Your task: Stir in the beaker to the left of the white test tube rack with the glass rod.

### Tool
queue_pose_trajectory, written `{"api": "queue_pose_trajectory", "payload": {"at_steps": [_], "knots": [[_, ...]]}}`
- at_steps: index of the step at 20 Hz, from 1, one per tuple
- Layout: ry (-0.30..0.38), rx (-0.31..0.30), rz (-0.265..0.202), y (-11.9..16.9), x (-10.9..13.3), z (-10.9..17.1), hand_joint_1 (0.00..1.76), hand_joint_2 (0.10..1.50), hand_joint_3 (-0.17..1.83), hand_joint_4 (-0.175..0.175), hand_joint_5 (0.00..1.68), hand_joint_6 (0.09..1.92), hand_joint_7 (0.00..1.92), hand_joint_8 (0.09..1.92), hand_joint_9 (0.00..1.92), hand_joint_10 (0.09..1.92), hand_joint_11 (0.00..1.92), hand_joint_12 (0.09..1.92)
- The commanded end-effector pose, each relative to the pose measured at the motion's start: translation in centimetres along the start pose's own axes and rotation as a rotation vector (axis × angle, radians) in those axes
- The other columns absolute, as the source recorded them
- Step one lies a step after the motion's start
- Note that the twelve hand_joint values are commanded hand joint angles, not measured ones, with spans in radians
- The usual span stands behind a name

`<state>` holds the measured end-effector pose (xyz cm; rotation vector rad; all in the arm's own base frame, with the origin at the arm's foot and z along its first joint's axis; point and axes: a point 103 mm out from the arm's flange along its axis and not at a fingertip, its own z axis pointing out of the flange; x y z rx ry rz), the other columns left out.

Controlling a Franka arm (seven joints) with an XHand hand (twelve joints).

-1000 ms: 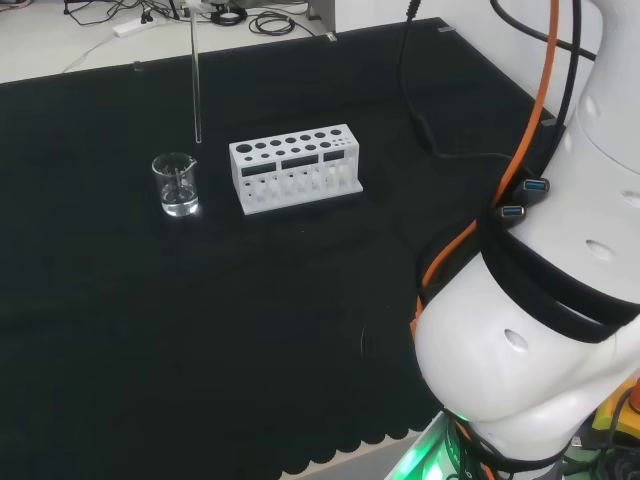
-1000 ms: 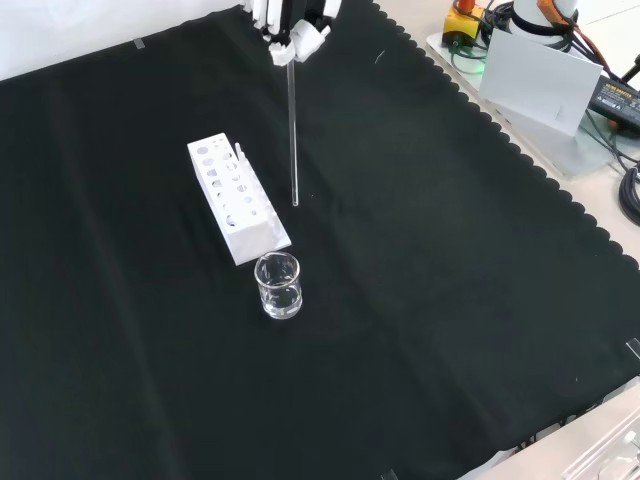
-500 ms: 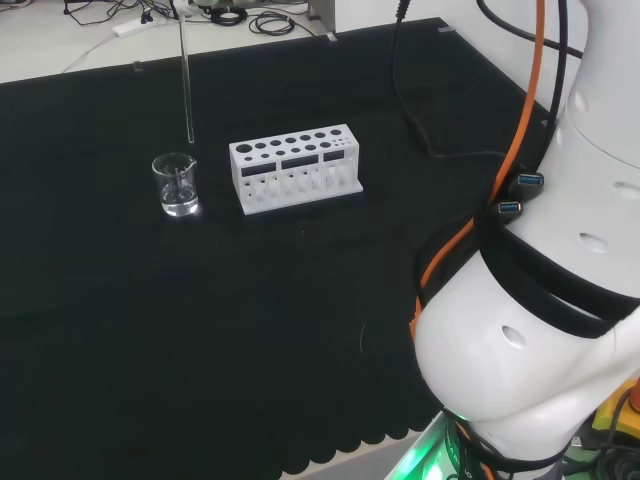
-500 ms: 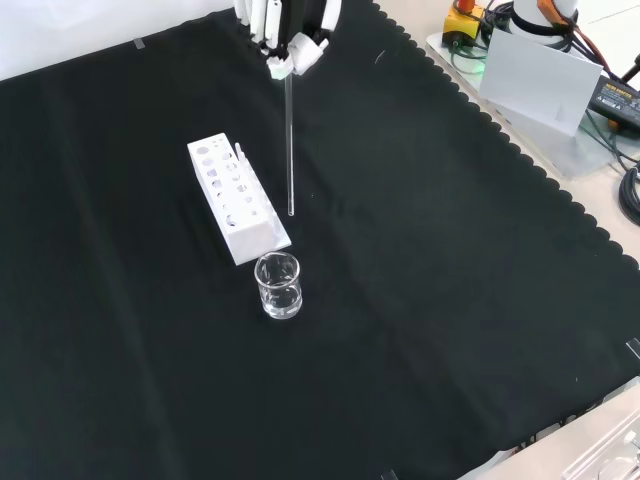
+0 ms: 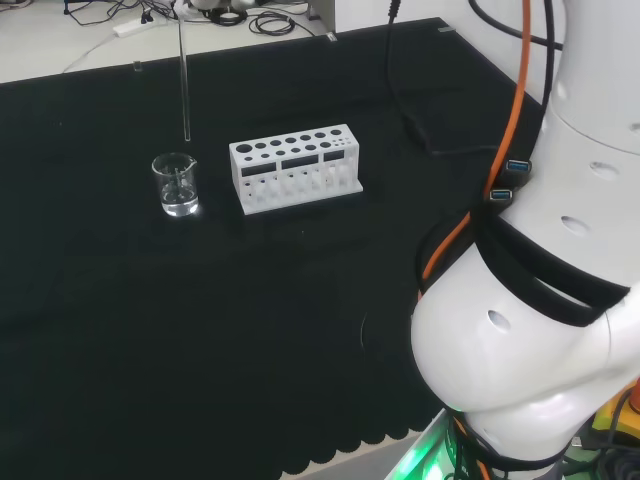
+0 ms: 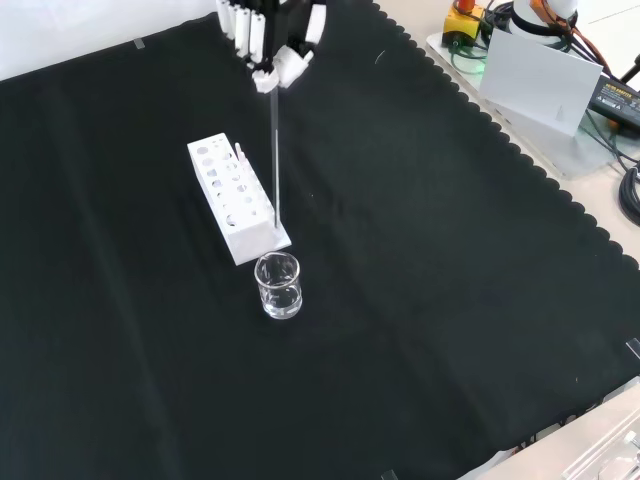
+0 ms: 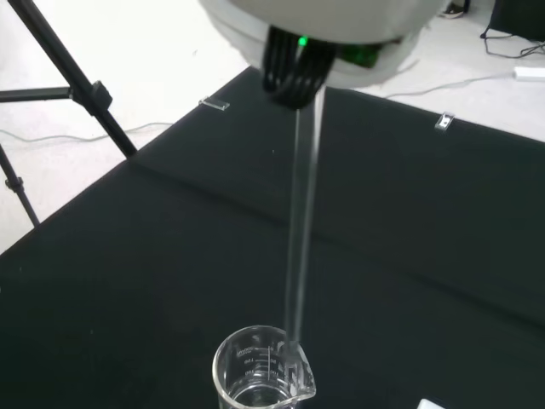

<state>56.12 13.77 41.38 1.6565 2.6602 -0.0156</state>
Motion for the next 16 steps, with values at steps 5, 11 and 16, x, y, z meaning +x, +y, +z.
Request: {"api": "queue_pose_trajectory", "payload": {"at_steps": [5,11,16], "knots": [[0.007,0.025,-0.048,3.7,1.6,2.4,1.31,0.76,0.54,-0.175,1.25,0.39,1.17,1.10,1.57,0.96,1.56,0.92],[0.013,0.037,-0.051,4.9,1.8,3.3,1.30,0.79,0.52,-0.175,1.19,0.49,1.15,1.13,1.56,0.99,1.56,0.95],[0.024,0.044,-0.051,5.2,1.6,4.1,1.30,0.80,0.51,-0.175,1.16,0.53,1.14,1.14,1.55,1.00,1.55,0.97]]}}
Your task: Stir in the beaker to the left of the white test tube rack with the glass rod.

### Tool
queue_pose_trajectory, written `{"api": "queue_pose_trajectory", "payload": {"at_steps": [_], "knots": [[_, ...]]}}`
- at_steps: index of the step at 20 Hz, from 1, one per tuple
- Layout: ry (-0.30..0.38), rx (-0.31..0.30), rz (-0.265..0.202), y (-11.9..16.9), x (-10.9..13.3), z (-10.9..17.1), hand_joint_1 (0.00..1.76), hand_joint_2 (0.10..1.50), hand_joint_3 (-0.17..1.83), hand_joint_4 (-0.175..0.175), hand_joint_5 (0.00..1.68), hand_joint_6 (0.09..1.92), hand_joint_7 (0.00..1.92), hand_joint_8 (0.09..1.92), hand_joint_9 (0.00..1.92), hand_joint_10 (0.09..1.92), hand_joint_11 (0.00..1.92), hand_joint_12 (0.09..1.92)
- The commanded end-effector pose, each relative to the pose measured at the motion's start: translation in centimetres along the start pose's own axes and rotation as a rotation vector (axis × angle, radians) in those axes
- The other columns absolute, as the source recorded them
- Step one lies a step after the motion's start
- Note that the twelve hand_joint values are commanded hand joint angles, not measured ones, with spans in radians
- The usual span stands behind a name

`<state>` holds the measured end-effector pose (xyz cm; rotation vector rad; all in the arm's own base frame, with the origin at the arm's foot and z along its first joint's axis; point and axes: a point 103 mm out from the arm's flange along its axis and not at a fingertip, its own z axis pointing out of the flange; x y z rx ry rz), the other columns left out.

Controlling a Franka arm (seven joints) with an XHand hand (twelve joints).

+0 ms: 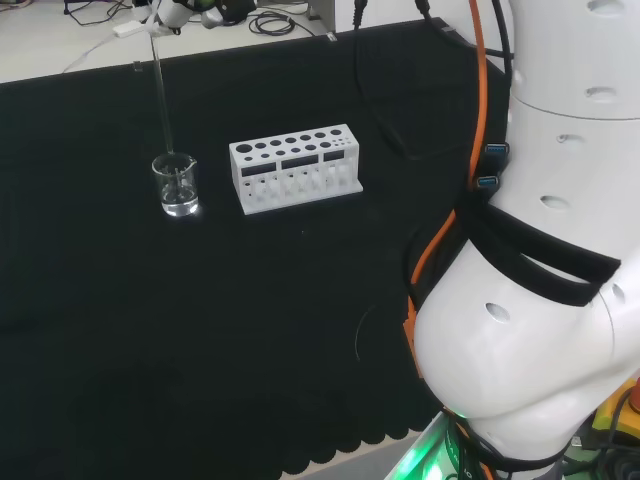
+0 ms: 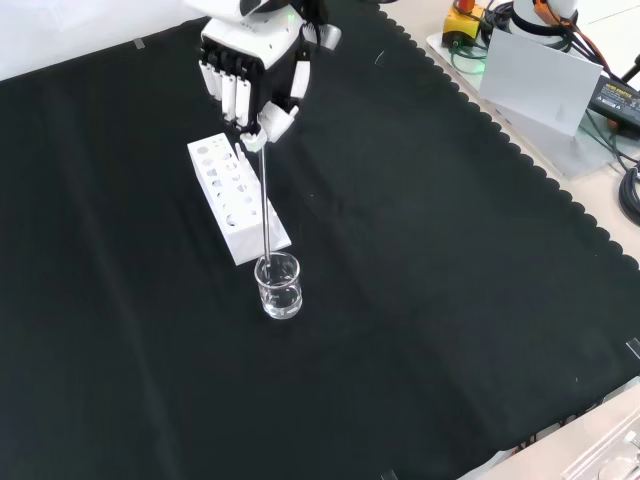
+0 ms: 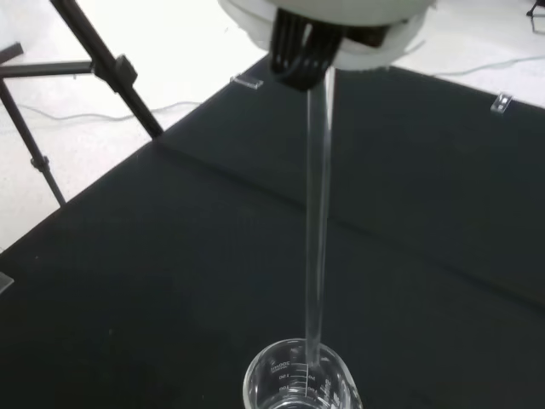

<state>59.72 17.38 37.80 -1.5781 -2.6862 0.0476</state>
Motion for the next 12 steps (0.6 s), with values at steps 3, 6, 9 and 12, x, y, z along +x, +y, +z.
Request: {"api": "queue_pose_trajectory", "payload": {"at_steps": [3,6,9,12], "knots": [[0.012,0.015,0.002,0.2,-0.5,0.7,1.30,0.80,0.52,-0.175,1.15,0.56,1.13,1.15,1.54,1.01,1.54,0.98],[0.020,0.019,0.003,-0.1,-1.0,1.0,1.30,0.80,0.52,-0.175,1.14,0.57,1.13,1.15,1.54,1.02,1.54,0.98],[0.029,0.024,0.004,-0.2,-1.3,1.4,1.30,0.80,0.53,-0.175,1.14,0.57,1.13,1.16,1.54,1.02,1.54,0.98],[0.031,0.026,0.001,-0.3,-1.4,1.9,1.30,0.78,0.55,-0.175,1.14,0.58,1.13,1.16,1.53,1.03,1.55,0.97]]}}
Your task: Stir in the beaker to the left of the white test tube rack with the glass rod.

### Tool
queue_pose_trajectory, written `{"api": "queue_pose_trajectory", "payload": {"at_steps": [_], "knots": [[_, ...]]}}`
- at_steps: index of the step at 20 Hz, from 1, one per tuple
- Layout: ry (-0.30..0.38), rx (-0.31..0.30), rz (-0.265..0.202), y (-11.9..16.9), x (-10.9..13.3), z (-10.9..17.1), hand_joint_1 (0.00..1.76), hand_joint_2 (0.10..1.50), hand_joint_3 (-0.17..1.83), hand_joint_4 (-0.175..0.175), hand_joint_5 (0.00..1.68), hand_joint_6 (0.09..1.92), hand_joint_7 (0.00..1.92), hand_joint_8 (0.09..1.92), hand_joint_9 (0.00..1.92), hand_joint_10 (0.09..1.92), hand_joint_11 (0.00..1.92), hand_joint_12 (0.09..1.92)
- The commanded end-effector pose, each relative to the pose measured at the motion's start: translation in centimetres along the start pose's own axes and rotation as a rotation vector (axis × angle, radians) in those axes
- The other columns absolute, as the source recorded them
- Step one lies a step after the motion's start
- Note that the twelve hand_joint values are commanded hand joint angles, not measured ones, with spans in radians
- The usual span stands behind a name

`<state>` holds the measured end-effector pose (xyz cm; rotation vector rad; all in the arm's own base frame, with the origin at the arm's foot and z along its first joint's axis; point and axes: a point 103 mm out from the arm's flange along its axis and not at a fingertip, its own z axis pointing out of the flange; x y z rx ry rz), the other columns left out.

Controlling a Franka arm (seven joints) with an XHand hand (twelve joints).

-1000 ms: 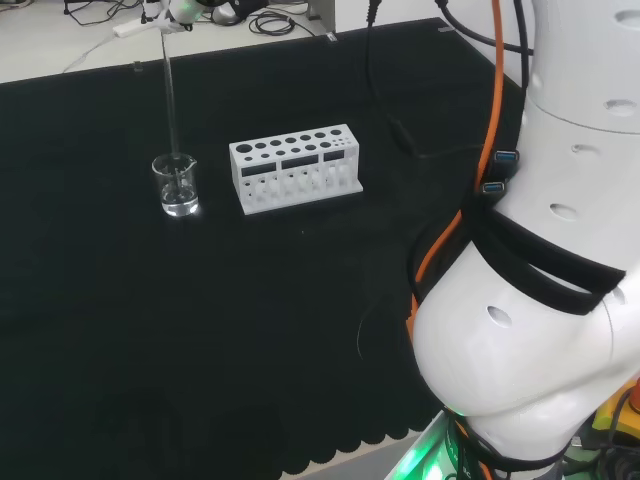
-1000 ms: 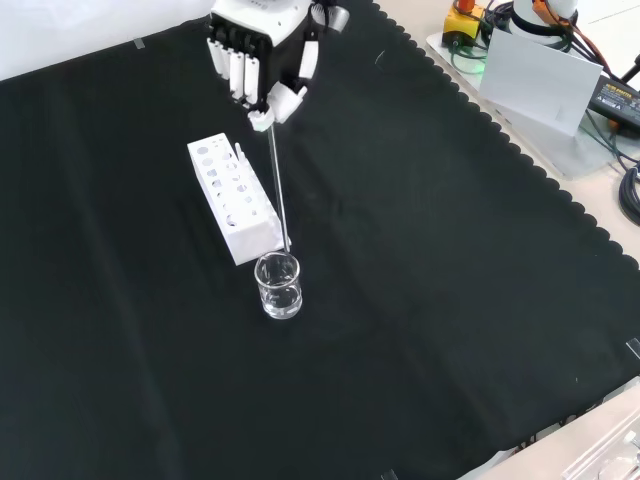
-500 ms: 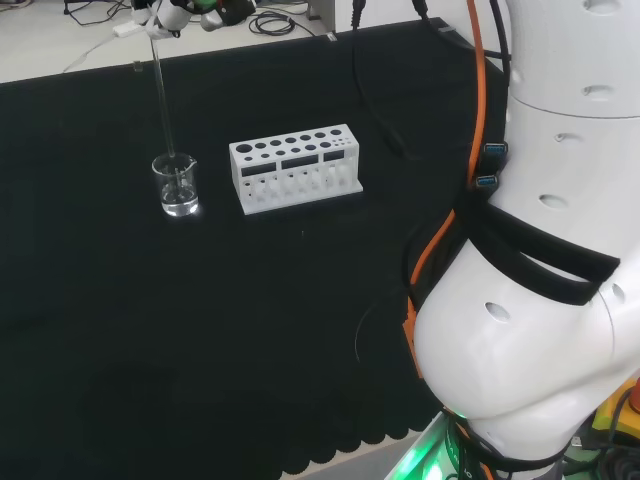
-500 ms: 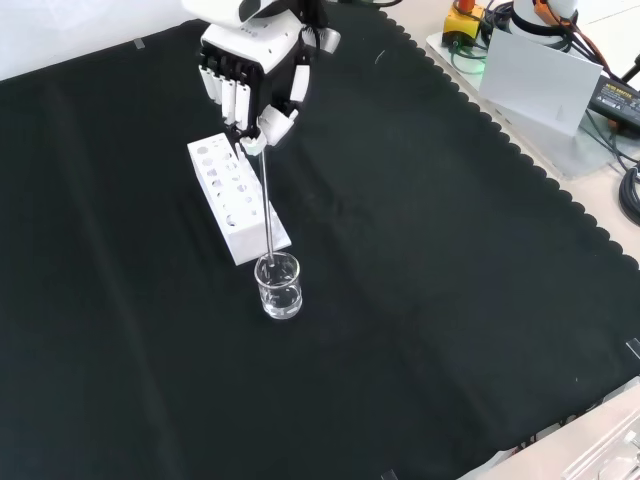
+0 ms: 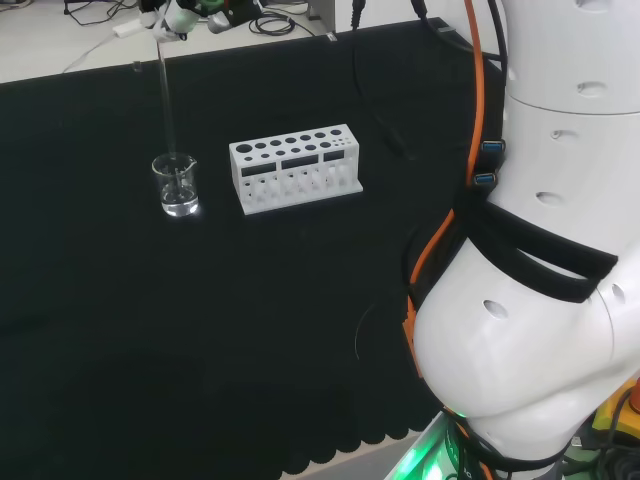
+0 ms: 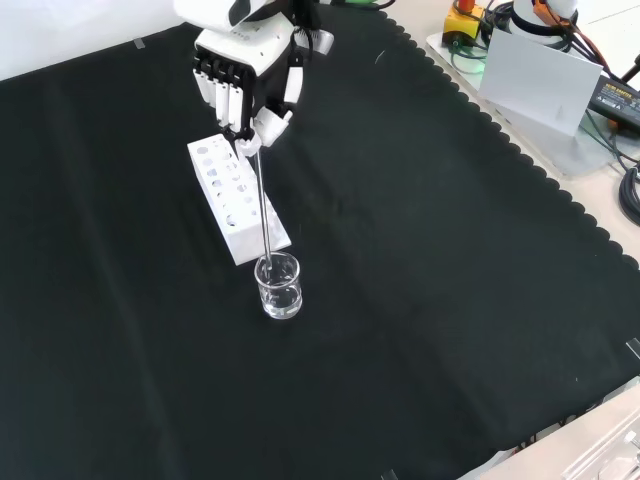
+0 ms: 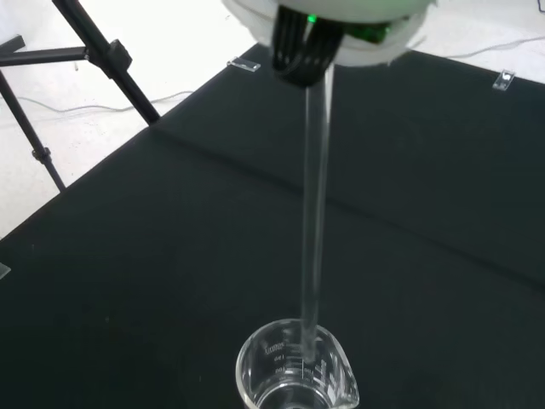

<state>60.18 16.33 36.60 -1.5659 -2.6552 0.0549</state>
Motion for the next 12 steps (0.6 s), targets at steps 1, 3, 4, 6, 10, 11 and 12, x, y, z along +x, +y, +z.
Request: {"api": "queue_pose_trajectory", "payload": {"at_steps": [1,3,4,6,10,11,12], "knots": [[0.005,0.002,-0.005,-0.2,-0.2,1.1,1.30,0.78,0.56,-0.175,1.14,0.58,1.14,1.16,1.53,1.02,1.56,0.96],[0.010,0.015,0.002,-0.3,-1.1,2.0,1.30,0.76,0.58,-0.175,1.15,0.58,1.14,1.15,1.53,1.02,1.56,0.96],[0.008,0.003,-0.006,-0.3,-0.7,2.3,1.30,0.76,0.59,-0.175,1.16,0.57,1.15,1.15,1.54,1.02,1.56,0.95],[-0.020,0.003,-0.013,-0.5,-0.2,2.3,1.31,0.74,0.61,-0.175,1.17,0.55,1.16,1.14,1.54,1.01,1.56,0.95],[0.004,0.010,-0.016,-0.5,-0.3,3.3,1.31,0.72,0.63,-0.175,1.20,0.52,1.17,1.12,1.55,0.99,1.56,0.94],[0.001,0.012,-0.018,-0.5,-0.3,3.3,1.31,0.72,0.63,-0.175,1.20,0.51,1.17,1.12,1.55,0.99,1.56,0.94],[0.001,0.013,-0.020,-0.5,-0.3,3.5,1.31,0.72,0.64,-0.175,1.20,0.51,1.17,1.12,1.55,0.99,1.56,0.94]]}}
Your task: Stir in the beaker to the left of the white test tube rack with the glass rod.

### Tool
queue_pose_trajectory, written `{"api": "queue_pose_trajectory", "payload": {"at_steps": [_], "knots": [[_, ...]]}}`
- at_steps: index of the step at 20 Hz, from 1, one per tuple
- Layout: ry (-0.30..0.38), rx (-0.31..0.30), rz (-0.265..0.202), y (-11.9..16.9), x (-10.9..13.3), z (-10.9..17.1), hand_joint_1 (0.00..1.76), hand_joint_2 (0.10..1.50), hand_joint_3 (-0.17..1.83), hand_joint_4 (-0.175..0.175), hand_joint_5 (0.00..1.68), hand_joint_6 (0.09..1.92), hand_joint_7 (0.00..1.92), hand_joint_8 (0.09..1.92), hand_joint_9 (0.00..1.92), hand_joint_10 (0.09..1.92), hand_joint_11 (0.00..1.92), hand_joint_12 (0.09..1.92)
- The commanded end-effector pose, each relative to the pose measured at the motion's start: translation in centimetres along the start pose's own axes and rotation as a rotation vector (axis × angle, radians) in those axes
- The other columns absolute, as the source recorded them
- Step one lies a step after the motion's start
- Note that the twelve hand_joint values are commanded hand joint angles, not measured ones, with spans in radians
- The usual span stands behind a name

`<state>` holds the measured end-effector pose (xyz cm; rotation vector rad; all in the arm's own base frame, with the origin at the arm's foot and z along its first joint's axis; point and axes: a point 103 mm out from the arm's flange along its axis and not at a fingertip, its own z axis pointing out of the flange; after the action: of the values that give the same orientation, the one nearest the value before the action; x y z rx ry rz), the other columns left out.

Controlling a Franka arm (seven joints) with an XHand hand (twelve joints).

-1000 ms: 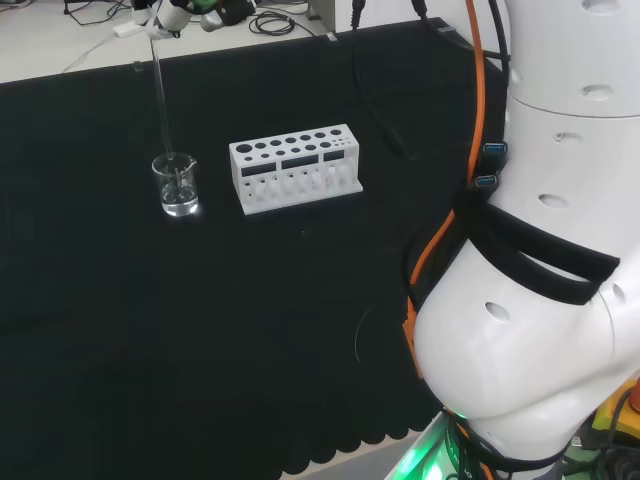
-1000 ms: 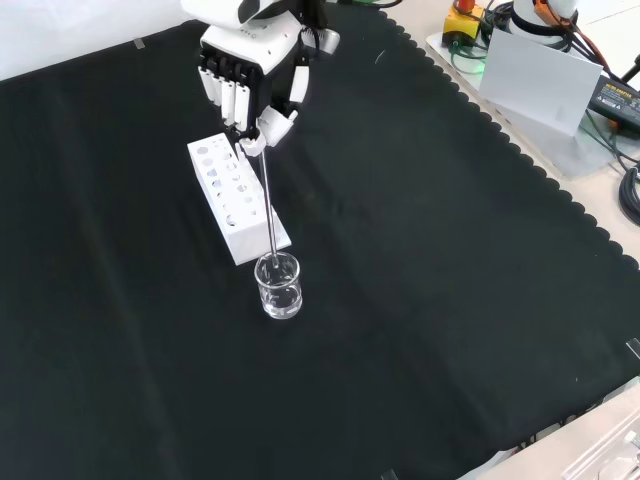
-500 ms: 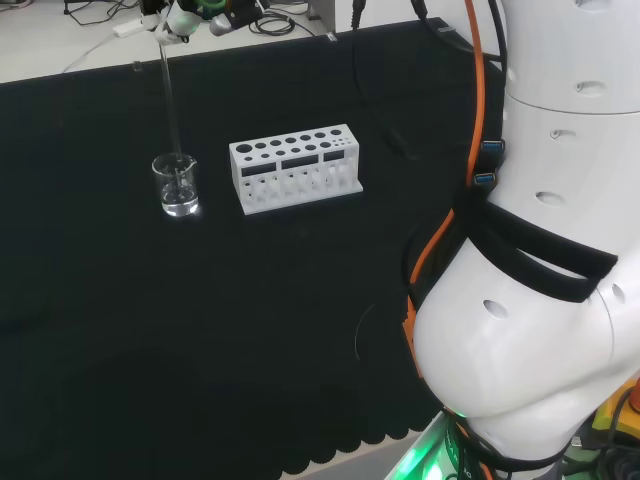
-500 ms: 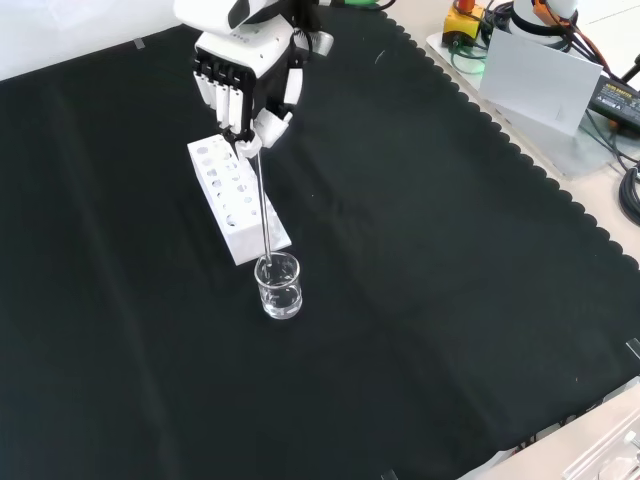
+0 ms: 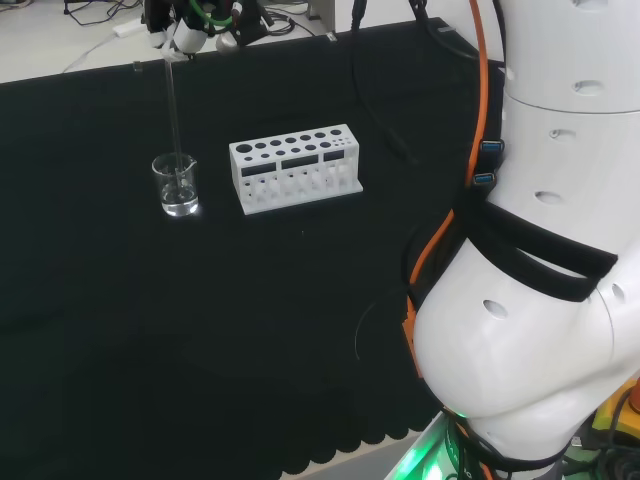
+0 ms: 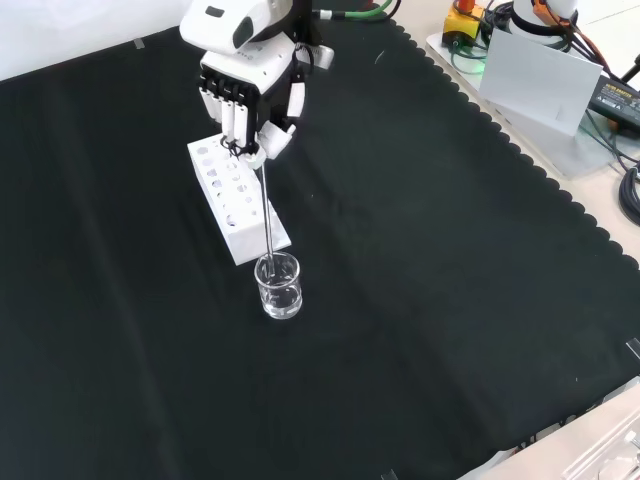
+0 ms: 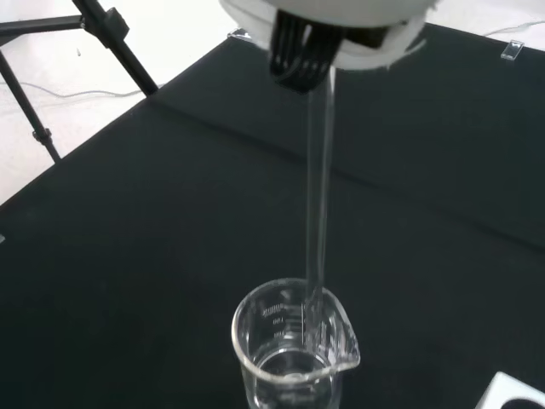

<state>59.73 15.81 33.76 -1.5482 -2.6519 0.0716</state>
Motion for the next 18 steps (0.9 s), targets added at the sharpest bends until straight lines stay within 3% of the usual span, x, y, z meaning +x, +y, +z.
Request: {"api": "queue_pose_trajectory", "payload": {"at_steps": [1,9,18], "knots": [[-0.004,-0.001,-0.013,0.1,-0.1,0.8,1.31,0.72,0.64,-0.175,1.21,0.49,1.18,1.11,1.55,0.98,1.56,0.93],[0.006,-0.002,-0.030,0.5,0.6,2.9,1.31,0.71,0.63,-0.175,1.25,0.42,1.19,1.09,1.57,0.95,1.56,0.91],[-0.007,0.020,-0.045,1.1,1.9,3.0,1.31,0.69,0.65,-0.175,1.27,0.39,1.20,1.08,1.57,0.94,1.56,0.90]]}}
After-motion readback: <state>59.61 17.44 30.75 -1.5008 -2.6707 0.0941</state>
